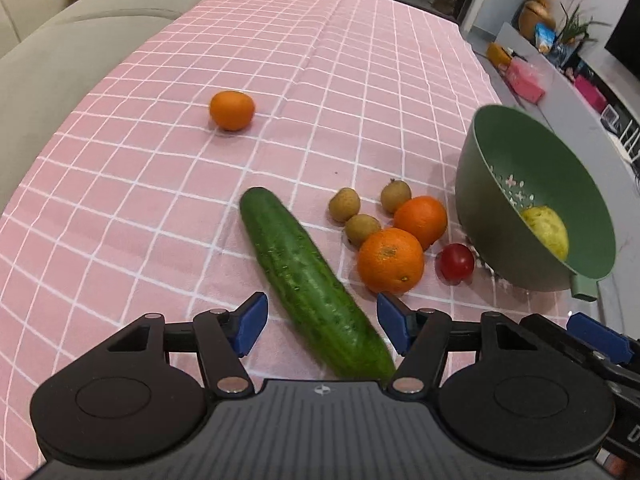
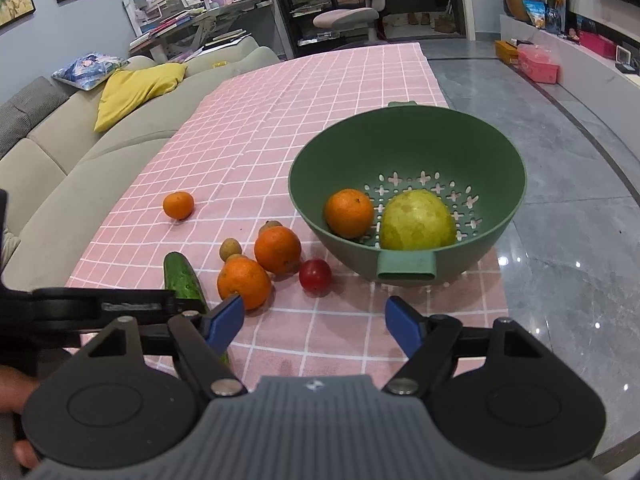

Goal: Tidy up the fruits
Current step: 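Move the left tool to the cucumber and grasp it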

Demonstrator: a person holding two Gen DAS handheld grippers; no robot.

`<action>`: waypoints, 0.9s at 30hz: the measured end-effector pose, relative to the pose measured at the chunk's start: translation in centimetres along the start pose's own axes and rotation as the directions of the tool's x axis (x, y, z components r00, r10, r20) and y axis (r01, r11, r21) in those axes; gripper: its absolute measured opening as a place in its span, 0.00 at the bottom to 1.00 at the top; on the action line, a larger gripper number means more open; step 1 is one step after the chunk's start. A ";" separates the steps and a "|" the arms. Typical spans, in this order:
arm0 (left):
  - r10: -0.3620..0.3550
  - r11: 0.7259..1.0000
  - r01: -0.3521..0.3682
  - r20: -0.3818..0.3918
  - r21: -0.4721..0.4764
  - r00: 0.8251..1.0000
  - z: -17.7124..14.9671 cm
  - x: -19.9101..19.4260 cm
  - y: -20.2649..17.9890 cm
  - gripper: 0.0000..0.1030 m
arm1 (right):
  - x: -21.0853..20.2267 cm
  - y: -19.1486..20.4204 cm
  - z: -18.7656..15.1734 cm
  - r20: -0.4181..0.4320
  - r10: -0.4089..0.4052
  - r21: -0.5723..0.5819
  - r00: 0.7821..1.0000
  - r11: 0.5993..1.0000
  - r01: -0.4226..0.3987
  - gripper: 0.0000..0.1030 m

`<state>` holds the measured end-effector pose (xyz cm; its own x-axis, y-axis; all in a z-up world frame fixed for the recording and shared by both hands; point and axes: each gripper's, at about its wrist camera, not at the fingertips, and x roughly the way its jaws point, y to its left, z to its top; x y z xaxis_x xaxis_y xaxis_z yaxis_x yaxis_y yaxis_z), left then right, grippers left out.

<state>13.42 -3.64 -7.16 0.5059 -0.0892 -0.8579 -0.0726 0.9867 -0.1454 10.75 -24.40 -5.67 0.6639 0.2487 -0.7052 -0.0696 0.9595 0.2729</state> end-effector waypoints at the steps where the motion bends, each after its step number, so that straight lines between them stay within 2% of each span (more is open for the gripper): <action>1: 0.004 1.000 -0.004 0.000 0.006 1.000 -0.1 0.2 -0.2 0.72 | 0.1 0.0 0.0 -0.002 0.003 0.003 1.000 1.000 -0.003 0.72; 6: 0.031 0.999 -0.031 -0.029 0.011 0.999 -0.4 1.6 -0.7 0.72 | 0.5 0.2 0.1 -0.003 0.012 -0.002 1.000 1.000 -0.012 0.72; 8: 0.005 1.000 -0.005 -0.043 -0.015 0.999 -0.6 2.3 0.0 0.73 | 0.7 0.3 0.1 -0.006 0.012 -0.003 1.000 1.000 -0.012 0.72; 13: 0.014 1.000 -0.014 0.025 0.021 1.000 -1.0 2.3 0.5 0.77 | 1.3 0.7 0.0 -0.017 0.014 -0.013 1.000 1.000 -0.014 0.72; 14: 0.004 1.000 -0.004 0.026 0.021 1.000 -1.0 2.3 0.6 0.76 | 1.5 0.9 0.0 -0.019 0.014 -0.017 1.000 1.000 -0.014 0.72; 16: -0.041 0.999 0.041 0.022 0.007 0.999 -0.9 1.9 1.3 0.60 | 1.9 1.3 0.0 -0.025 0.015 -0.027 1.000 1.000 -0.016 0.72; 19: -0.118 0.993 0.118 0.010 0.003 0.993 -0.7 1.5 3.2 0.49 | 2.7 1.9 0.1 -0.033 0.022 -0.039 0.999 0.999 -0.023 0.72; 22: -0.177 0.984 0.177 0.012 0.033 0.984 -0.8 0.7 4.6 0.43 | 3.6 2.8 0.2 -0.040 0.033 -0.048 0.999 0.998 -0.035 0.72; 27: -0.208 0.975 0.207 0.006 0.086 0.978 -0.4 -0.2 5.8 0.41 | 5.0 4.6 0.3 -0.051 0.047 -0.075 0.998 0.996 -0.051 0.72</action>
<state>12.56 2.02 -8.02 0.5151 -0.2919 -0.8059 0.1078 0.9548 -0.2770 13.96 -18.79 -7.76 0.6209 0.3002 -0.7242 -0.1588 0.9528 0.2589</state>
